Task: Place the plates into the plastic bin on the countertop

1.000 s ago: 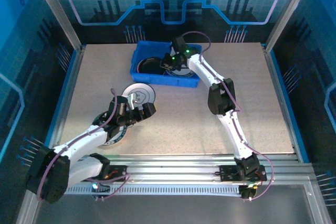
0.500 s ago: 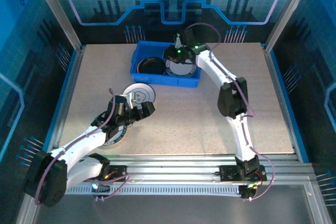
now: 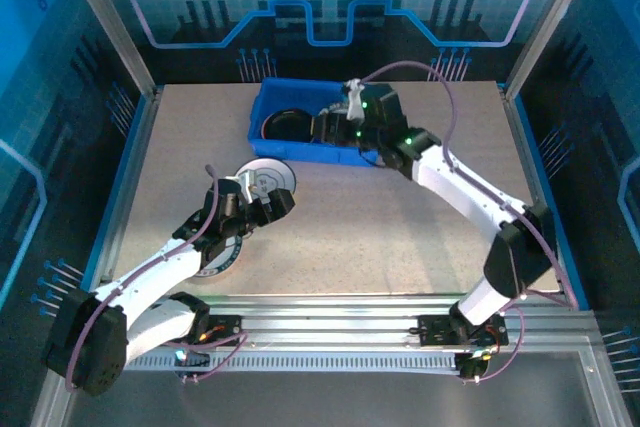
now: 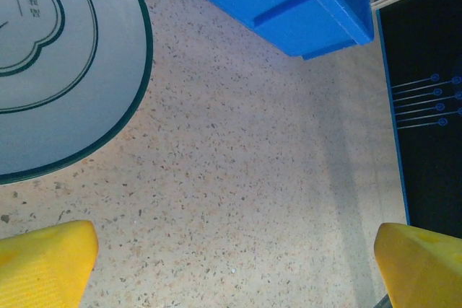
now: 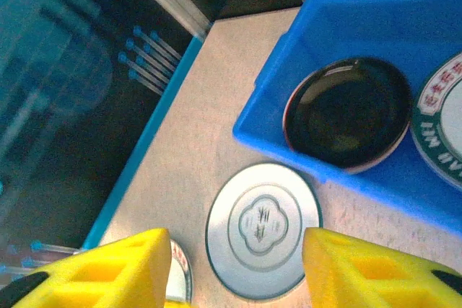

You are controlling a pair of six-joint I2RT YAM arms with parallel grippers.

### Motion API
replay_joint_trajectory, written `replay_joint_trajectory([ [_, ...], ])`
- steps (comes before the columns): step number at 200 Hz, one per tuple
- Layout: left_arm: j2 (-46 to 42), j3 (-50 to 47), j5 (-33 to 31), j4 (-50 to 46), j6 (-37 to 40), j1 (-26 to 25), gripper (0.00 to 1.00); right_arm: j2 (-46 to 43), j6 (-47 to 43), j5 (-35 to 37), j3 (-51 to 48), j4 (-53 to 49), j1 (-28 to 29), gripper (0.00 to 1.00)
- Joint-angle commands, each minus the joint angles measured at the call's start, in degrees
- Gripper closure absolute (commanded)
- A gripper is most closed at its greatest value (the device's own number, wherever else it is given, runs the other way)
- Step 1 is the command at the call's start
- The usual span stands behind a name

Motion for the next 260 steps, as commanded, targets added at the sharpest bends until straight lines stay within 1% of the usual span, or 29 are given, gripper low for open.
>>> replay_joint_trajectory([
  [1, -1.4, 1.1, -1.7, -0.9, 1.7, -0.6, 0.01, -4.7, -2.8, 4.5, -7.0, 5.9, 3.4, 0.46],
  [18, -2.1, 1.1, -2.3, -1.6, 2.1, -0.7, 0.01, -7.9, -0.7, 4.8, -14.0, 11.2, 5.0, 0.43],
  [35, -3.6, 0.9, -3.5, -2.8, 2.4, -0.7, 0.01, -10.2, 3.0, 6.3, -22.0, 20.2, 6.4, 0.41],
  [51, -5.3, 1.0, -4.3, -4.3, 2.8, -0.6, 0.01, -10.8, 3.9, 8.8, -27.7, 28.3, 8.1, 0.40],
  [72, -7.1, 1.8, -4.9, -7.2, 3.9, -0.6, 0.01, -9.1, 4.2, 10.2, -30.4, 30.5, 9.7, 0.40],
  [95, -8.6, 3.4, -6.0, -11.3, 6.0, -0.3, 0.01, -5.1, 6.1, 9.9, -30.5, 30.9, 10.5, 0.40],
  [115, -9.9, 3.7, -5.9, -12.7, 6.4, 0.8, 0.01, -0.2, 8.6, 8.3, -29.8, 32.4, 10.9, 0.44],
  [125, -10.2, 3.7, -5.3, -12.9, 6.0, 1.5, 0.01, 2.4, 10.1, 7.5, -29.0, 31.4, 10.9, 0.47],
  [147, -11.2, 2.2, -2.8, -11.2, 3.7, 3.3, 0.01, 8.0, 13.3, 6.0, -25.2, 30.1, 10.6, 0.51],
  [170, -11.9, -0.3, 0.0, -8.5, 1.1, 5.0, 0.01, 13.2, 17.0, 4.8, -22.8, 30.5, 10.1, 0.51],
  [178, -12.0, -0.8, 0.6, -8.1, 0.7, 5.3, 0.01, 14.8, 18.2, 4.3, -21.4, 29.3, 9.8, 0.51],
  [206, -12.3, -2.1, 0.9, -7.8, 0.3, 5.5, 0.01, 19.3, 21.7, 2.9, -17.2, 26.1, 9.4, 0.51],
  [219, -12.4, -2.4, 0.5, -7.7, 0.4, 5.6, 0.01, 21.1, 22.4, 2.2, -15.3, 23.1, 9.4, 0.51],
  [233, -12.4, -2.6, 0.2, -7.6, 0.6, 5.7, 0.01, 23.0, 23.1, 1.6, -14.2, 23.3, 9.3, 0.51],
  [260, -11.7, -2.4, 0.2, -7.5, 0.9, 5.9, 0.01, 25.6, 25.3, 0.0, -12.9, 24.3, 8.7, 0.57],
])
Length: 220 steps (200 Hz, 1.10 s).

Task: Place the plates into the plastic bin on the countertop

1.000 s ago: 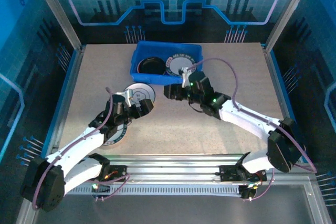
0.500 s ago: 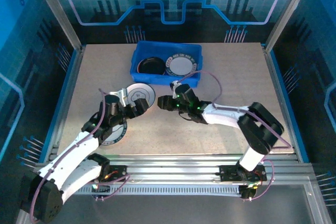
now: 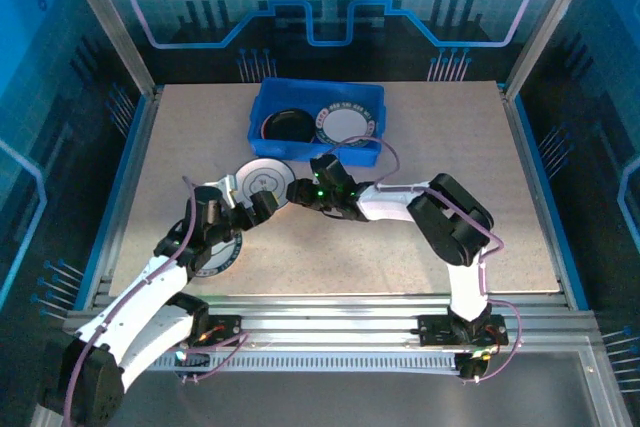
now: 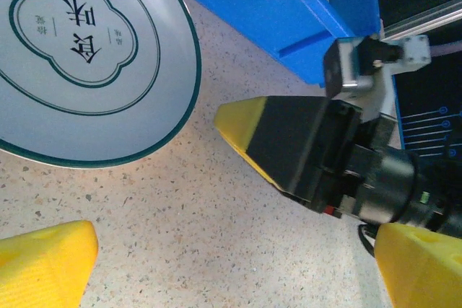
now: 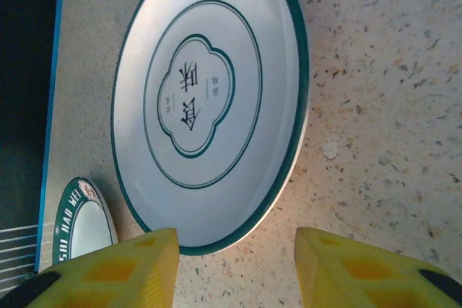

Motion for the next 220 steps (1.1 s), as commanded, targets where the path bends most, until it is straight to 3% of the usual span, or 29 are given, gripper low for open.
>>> replay_joint_trajectory([
  [1, -0.2, -0.4, 1.1, 1.4, 0.1, 0.6, 0.01, 2.7, 3.4, -2.2, 1.7, -0.8, -1.1, 0.58],
  [176, 2.5, -1.9, 0.8, 3.5, -0.5, 1.2, 0.01, 12.4, 7.8, -6.5, 9.3, 2.1, -2.8, 0.68],
  [220, 2.0, -2.0, 0.3, 3.0, -0.2, 1.4, 0.01, 15.3, 10.0, -7.6, 9.9, 2.1, -3.0, 0.80],
])
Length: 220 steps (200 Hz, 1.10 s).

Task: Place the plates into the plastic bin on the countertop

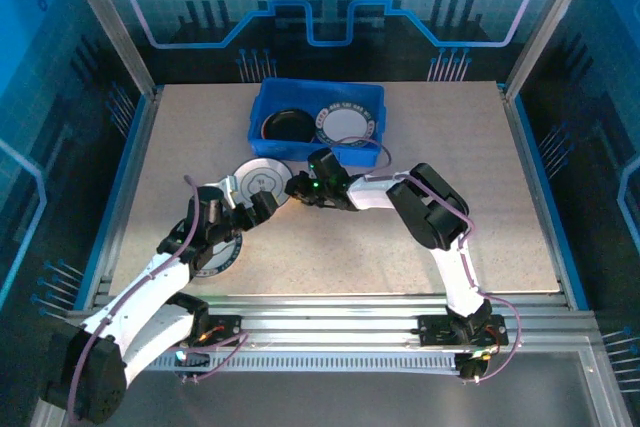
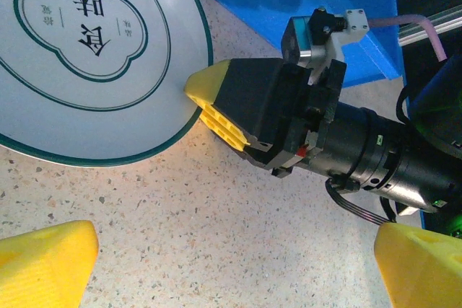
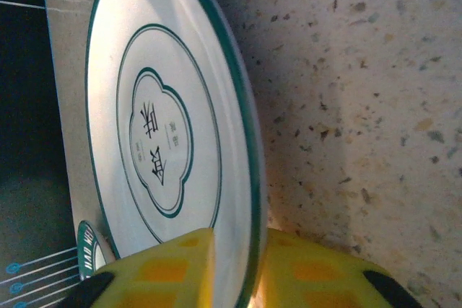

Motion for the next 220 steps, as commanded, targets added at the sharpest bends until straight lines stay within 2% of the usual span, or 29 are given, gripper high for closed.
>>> replay_joint_trajectory([
  [1, -0.4, -0.8, 0.4, 0.9, -0.2, 0.7, 0.01, 4.1, 1.5, 0.1, 1.0, 0.6, -0.1, 0.80],
  [66, -0.3, -1.4, 0.4, 1.3, -0.4, 1.0, 0.01, 3.7, 1.9, 0.4, -0.9, 2.2, -0.2, 0.93],
  [74, -0.3, -1.4, 0.4, 1.2, -0.3, 1.0, 0.01, 3.4, 1.7, 0.5, -1.2, 2.3, -0.3, 1.00],
  [116, -0.3, -1.2, 0.1, 1.4, -0.1, 1.0, 0.01, 0.4, 1.2, 0.7, -4.5, 3.5, -0.3, 1.00],
  [163, -0.6, -0.6, 0.1, 1.1, 0.5, 1.0, 0.01, -7.5, 0.6, 0.8, -15.6, 7.3, -2.3, 1.00],
  [220, 1.2, -1.7, 0.8, 4.5, -0.3, 0.9, 0.01, -17.9, 3.8, -8.2, -31.4, 14.8, -7.3, 1.00],
])
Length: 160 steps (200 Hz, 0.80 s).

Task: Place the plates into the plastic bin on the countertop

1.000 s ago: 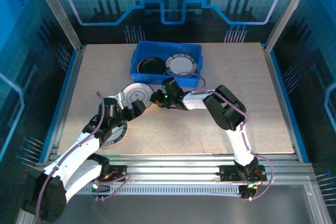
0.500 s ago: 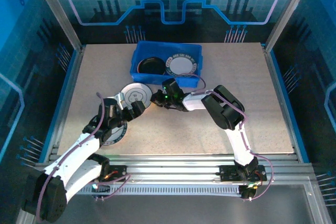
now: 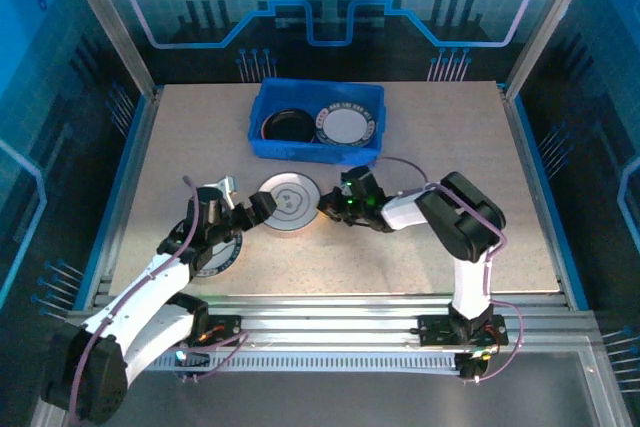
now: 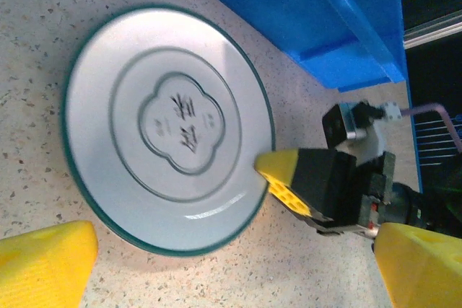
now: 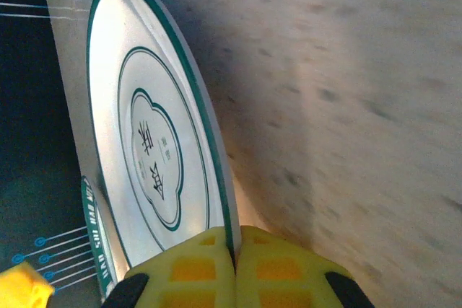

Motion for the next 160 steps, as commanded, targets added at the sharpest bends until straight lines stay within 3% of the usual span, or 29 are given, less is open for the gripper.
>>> replay_joint_trajectory([
  [1, 1.2, -1.1, 0.9, 3.6, -0.3, 0.3, 0.01, -3.6, 0.8, -3.9, -4.9, 2.0, -1.9, 1.00],
  [52, 4.7, -1.8, 2.4, 7.9, -1.9, 0.3, 0.03, -11.1, 2.3, -7.9, -10.0, 2.8, -3.0, 1.00],
  [125, 7.8, -1.8, 3.3, 10.0, -2.9, 0.3, 0.12, -14.9, 7.7, -10.5, -11.5, 8.0, -3.1, 1.00],
  [160, 8.3, -2.0, 3.3, 11.0, -3.3, 0.3, 0.22, -16.7, 8.3, -11.5, -10.4, 8.0, -2.9, 1.00],
])
